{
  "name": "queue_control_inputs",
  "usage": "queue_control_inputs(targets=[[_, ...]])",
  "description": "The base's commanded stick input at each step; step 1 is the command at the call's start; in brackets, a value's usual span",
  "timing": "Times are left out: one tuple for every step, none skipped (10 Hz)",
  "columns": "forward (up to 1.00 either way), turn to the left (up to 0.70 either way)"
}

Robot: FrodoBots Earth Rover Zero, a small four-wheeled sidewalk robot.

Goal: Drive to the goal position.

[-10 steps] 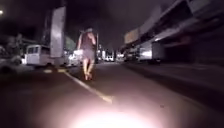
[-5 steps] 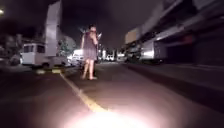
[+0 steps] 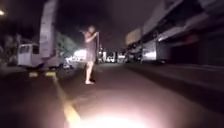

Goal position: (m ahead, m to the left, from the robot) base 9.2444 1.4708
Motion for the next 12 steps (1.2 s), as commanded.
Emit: queue_control_inputs(targets=[[1.0,0.0],[1.0,0.0],[1.0,0.0],[1.0,0.0],[1.0,0.0],[1.0,0.0],[1.0,0.0],[1.0,0.0],[1.0,0.0],[1.0,0.0],[1.0,0.0],[1.0,0.0]])
